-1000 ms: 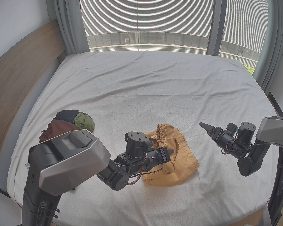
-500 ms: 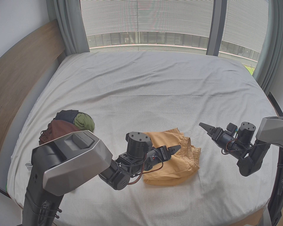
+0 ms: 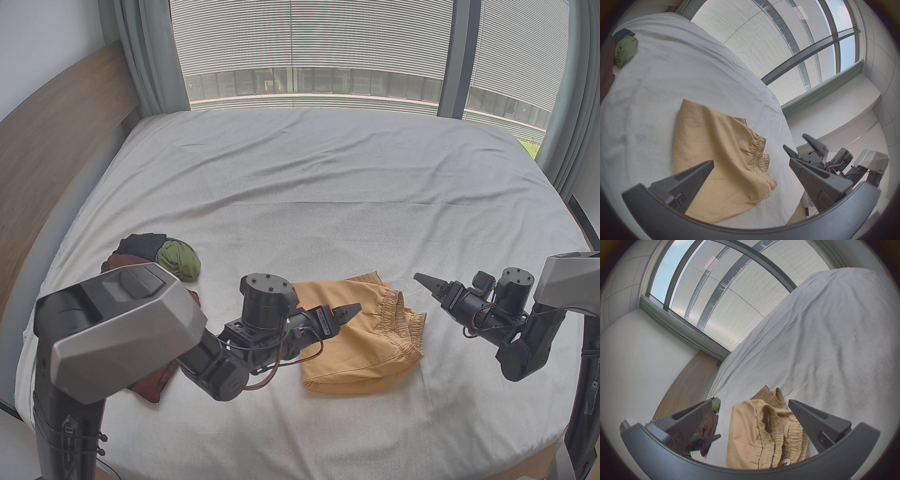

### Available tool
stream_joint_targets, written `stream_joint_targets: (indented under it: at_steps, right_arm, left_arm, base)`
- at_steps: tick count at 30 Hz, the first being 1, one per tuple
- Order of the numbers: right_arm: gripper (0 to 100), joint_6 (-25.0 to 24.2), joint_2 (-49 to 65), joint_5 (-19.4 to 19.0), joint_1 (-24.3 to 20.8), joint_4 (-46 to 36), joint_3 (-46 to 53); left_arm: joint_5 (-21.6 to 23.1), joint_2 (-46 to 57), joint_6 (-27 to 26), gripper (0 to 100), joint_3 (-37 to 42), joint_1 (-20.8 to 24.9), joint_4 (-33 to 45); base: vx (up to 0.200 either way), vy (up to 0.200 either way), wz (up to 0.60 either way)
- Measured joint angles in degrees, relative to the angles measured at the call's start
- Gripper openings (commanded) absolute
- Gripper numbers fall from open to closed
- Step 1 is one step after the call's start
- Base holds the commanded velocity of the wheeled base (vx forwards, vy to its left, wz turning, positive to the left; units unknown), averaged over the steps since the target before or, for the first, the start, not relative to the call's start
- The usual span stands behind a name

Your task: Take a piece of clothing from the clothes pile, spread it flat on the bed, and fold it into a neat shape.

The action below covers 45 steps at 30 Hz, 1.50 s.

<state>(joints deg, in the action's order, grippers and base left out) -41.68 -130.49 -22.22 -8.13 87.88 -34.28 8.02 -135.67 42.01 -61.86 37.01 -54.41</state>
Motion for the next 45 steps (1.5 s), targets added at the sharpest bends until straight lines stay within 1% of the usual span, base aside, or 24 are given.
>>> stream_joint_targets:
  at_steps: [3,7,14,18,24,27,31,35,36,40,45]
  right_arm:
    - [100,0.8,-1.7,0.0,-1.0,0.1,-0.4]
    - [100,1.6,-3.8,0.0,-1.6,0.2,-1.5]
    - [100,1.9,-6.7,0.0,-2.7,0.3,-4.1]
    - [100,1.9,-8.0,0.0,-3.2,0.2,-6.1]
    - [100,2.0,-10.8,-0.1,-4.2,-0.5,-11.4]
    - [100,2.0,-12.5,-0.2,-4.9,-1.9,-14.5]
    - [100,2.1,-14.2,-0.2,-5.2,-2.2,-16.7]
    - [100,2.2,-15.0,-0.2,-5.4,-1.6,-17.1]
    - [0,2.2,-15.1,-0.2,-5.4,-1.4,-17.1]
    - [0,2.7,-15.4,-0.2,-5.5,-1.0,-17.1]
    - [0,2.9,-15.3,-0.2,-5.3,-0.8,-16.8]
  left_arm:
    - [0.0,2.4,0.0,100,2.9,-0.9,-0.4]
    - [0.0,5.4,0.0,100,7.1,-2.3,-3.0]
    - [0.5,9.6,-2.3,100,16.9,-6.1,-10.0]
    - [2.4,12.0,-5.1,100,24.3,-8.8,-13.2]
    - [7.2,15.0,-11.0,100,33.8,-14.5,-22.1]
    - [8.6,16.0,-13.9,100,36.3,-17.5,-24.5]
    - [9.2,16.6,-14.3,100,37.5,-19.7,-25.0]
    - [9.2,16.6,-14.3,100,37.8,-20.2,-25.1]
    - [9.2,16.6,-14.3,100,37.8,-20.3,-25.1]
    - [9.2,15.7,-14.4,100,37.9,-20.3,-26.0]
    - [9.1,13.7,-14.4,100,38.0,-19.9,-29.5]
  base:
    - [0.0,0.0,0.0]
    - [0.0,0.0,0.0]
    - [0.0,0.0,0.0]
    - [0.0,0.0,0.0]
    - [0.0,0.0,0.0]
    - [0.0,0.0,0.0]
    - [0.0,0.0,0.0]
    - [0.0,0.0,0.0]
    - [0.0,0.0,0.0]
    - [0.0,0.0,0.0]
    - [0.0,0.0,0.0]
